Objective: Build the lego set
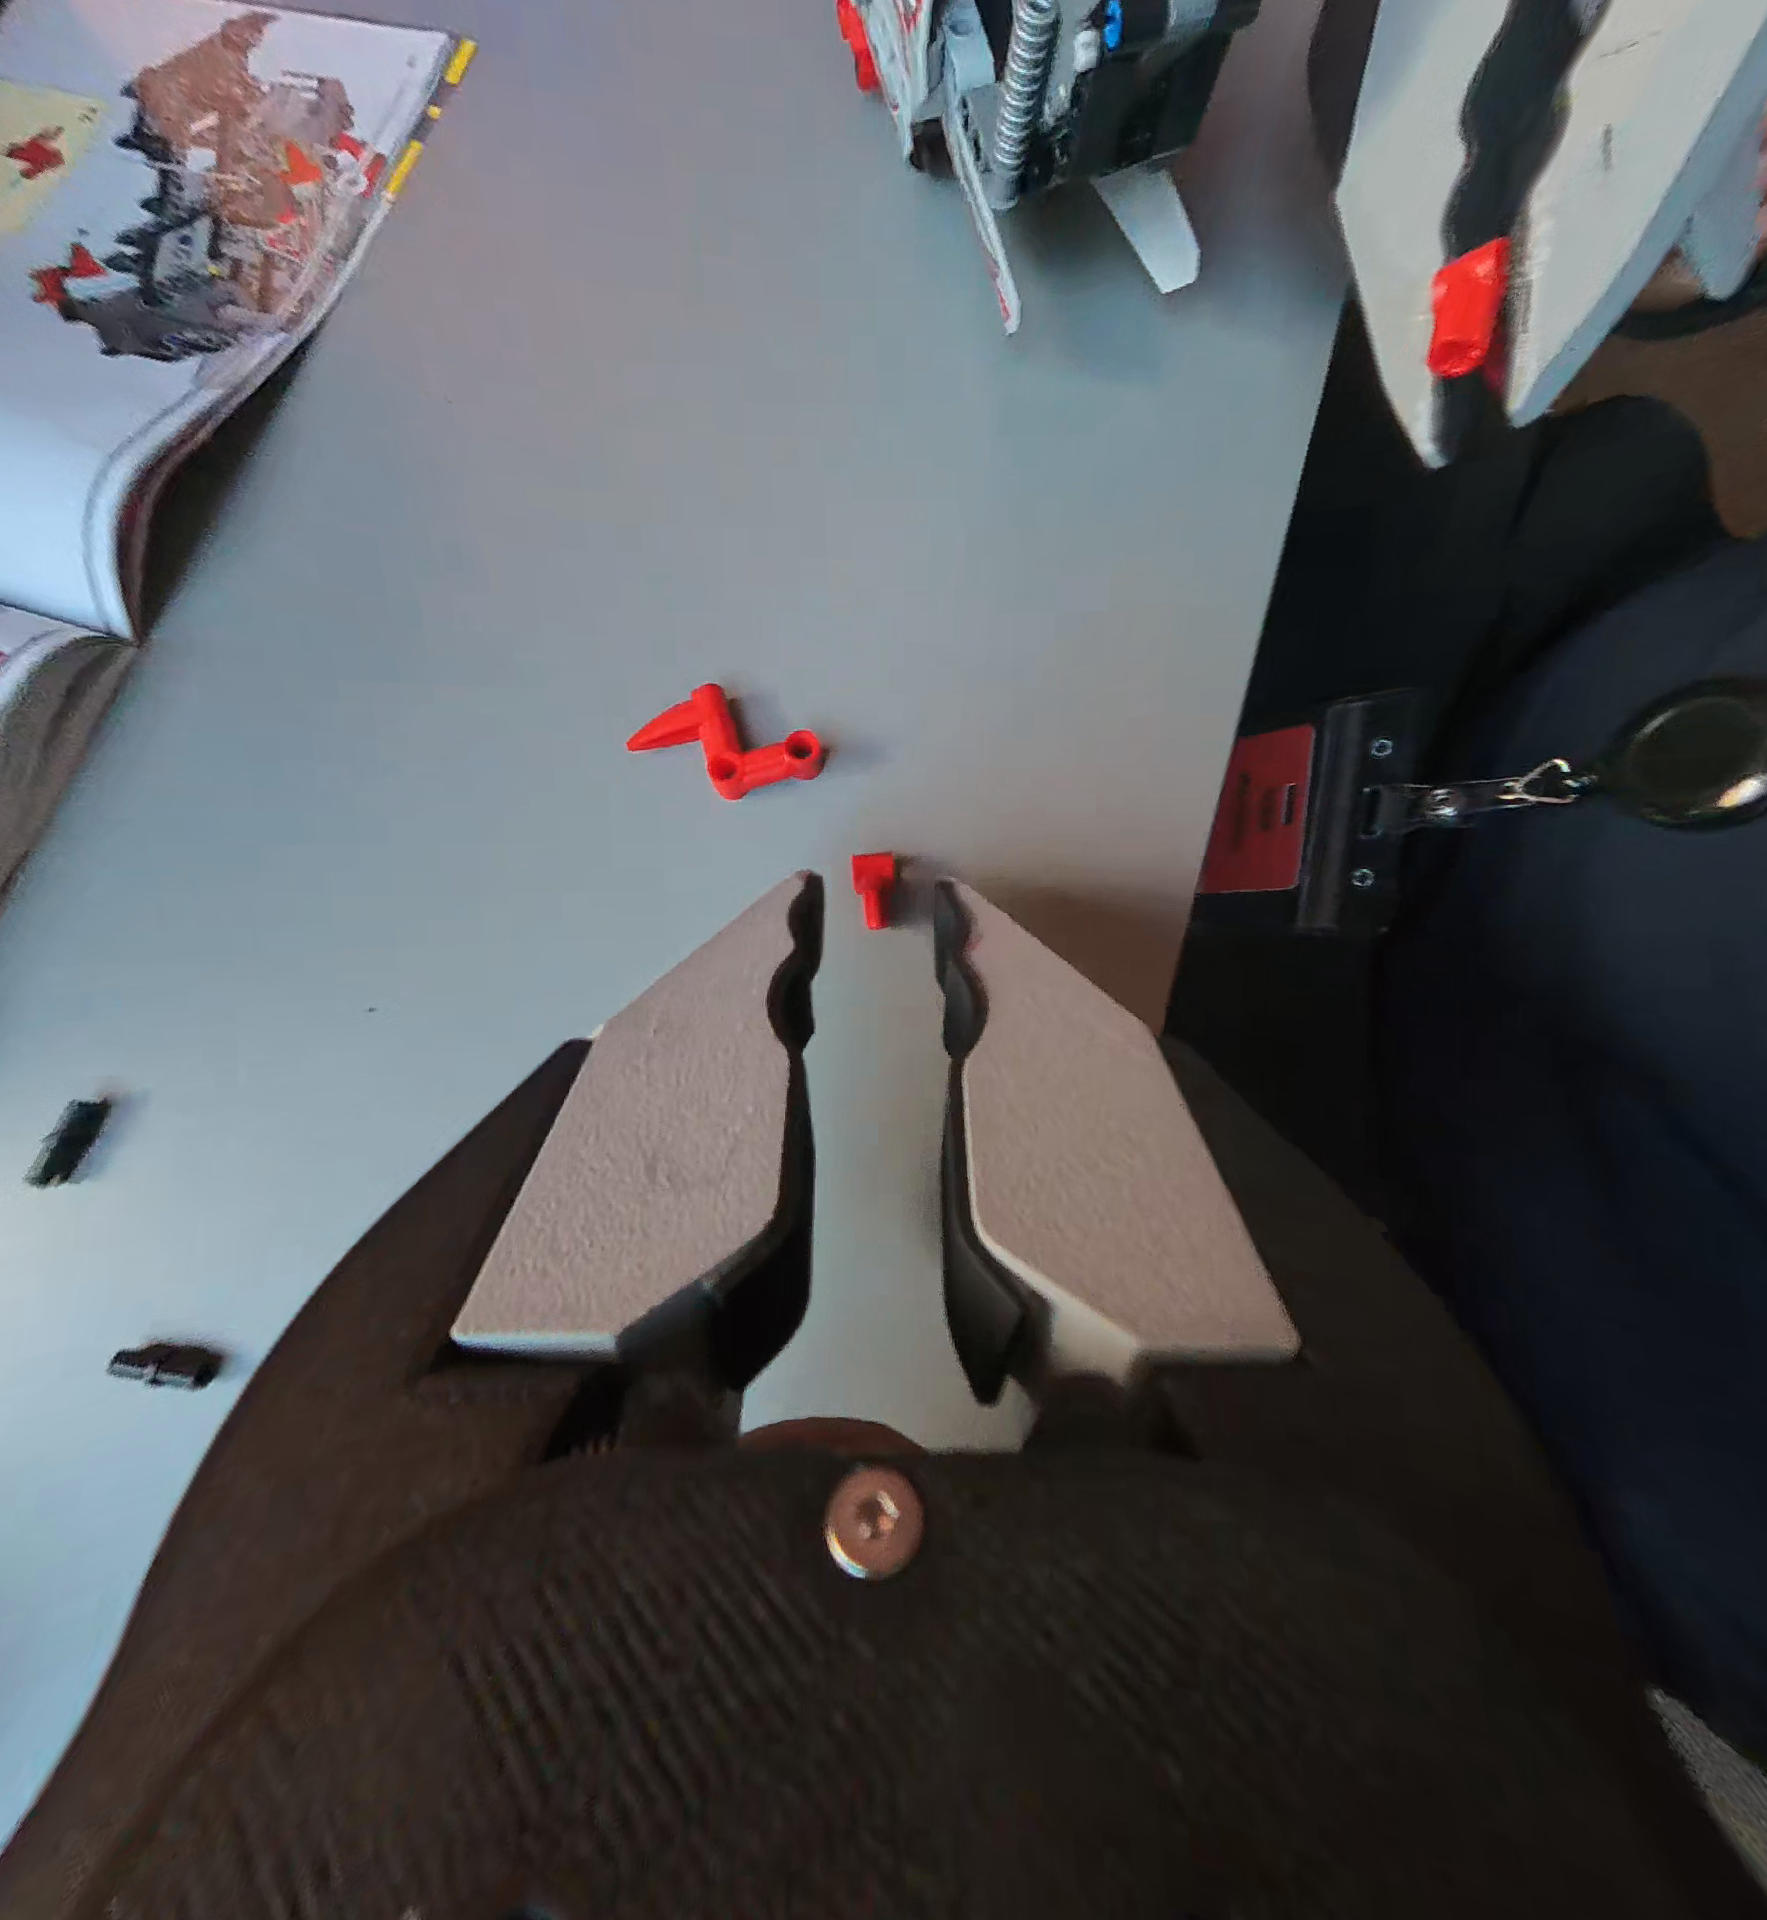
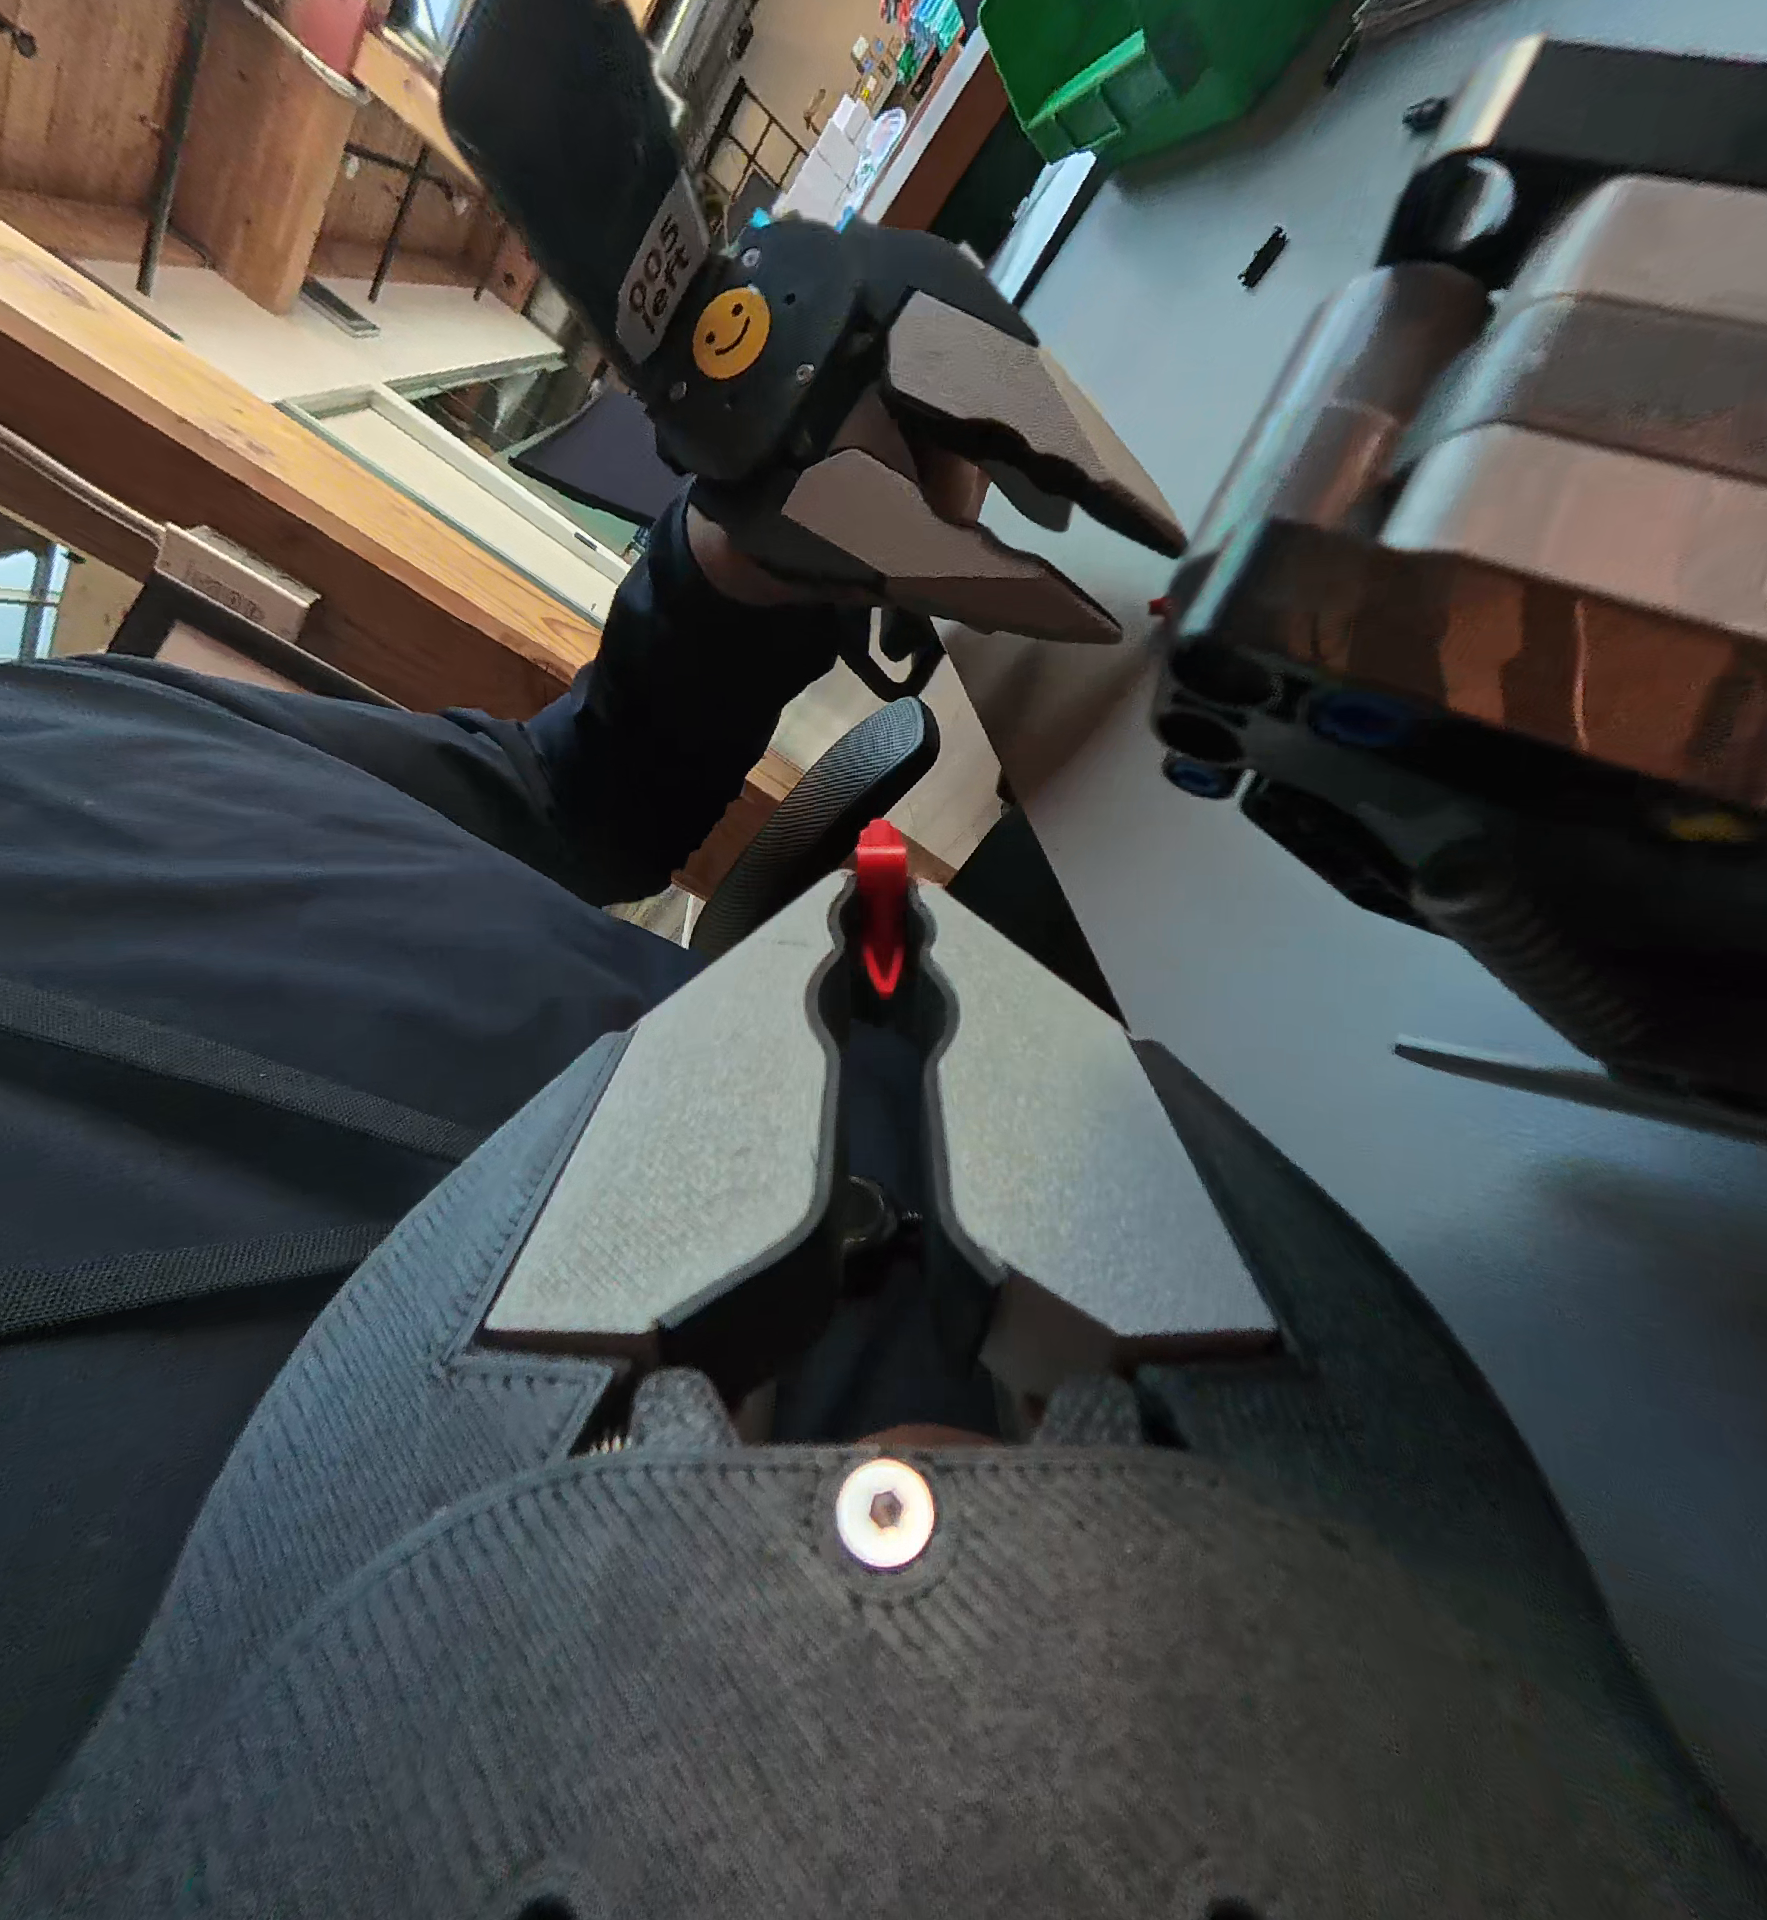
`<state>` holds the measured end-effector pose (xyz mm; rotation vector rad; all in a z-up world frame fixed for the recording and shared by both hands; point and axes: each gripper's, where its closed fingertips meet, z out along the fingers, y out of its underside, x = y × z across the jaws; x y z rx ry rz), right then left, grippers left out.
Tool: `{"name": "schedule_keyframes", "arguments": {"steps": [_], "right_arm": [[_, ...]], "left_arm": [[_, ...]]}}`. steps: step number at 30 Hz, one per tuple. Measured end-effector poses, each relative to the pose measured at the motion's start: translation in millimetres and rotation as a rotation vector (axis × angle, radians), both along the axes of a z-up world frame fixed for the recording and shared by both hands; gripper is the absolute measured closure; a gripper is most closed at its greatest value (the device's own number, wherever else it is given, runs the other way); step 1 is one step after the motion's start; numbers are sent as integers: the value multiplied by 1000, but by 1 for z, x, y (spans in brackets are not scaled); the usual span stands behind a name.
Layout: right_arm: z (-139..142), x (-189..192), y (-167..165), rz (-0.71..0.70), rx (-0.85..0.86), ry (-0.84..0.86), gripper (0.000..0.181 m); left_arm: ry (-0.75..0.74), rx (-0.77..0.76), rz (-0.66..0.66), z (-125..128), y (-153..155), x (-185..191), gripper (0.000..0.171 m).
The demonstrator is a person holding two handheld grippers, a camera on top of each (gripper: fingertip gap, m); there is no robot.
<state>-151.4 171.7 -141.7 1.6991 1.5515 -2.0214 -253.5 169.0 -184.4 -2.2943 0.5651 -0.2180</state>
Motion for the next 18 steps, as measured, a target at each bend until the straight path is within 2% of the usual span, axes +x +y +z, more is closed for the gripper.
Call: {"name": "schedule_keyframes", "arguments": {"steps": [5,8,9,12,15,18], "right_arm": [[3,3,0,17,1,12,178],[7,5,0,26,-4,30,178],[8,6,-1,32,-1,34,178],[8,9,-3,39,33,37,178],[9,11,-2,38,38,46,178],[9,12,0,36,35,46,178]], "left_arm": [[-20,-64,-71,-10,-1,6,170],[64,-45,-164,-10,4,0,170],[95,-55,-194,-10,6,-3,169],[146,-146,-203,-9,6,-16,140],[117,-200,-219,-11,-3,-14,136],[38,-193,-254,-10,-10,2,146]]}}
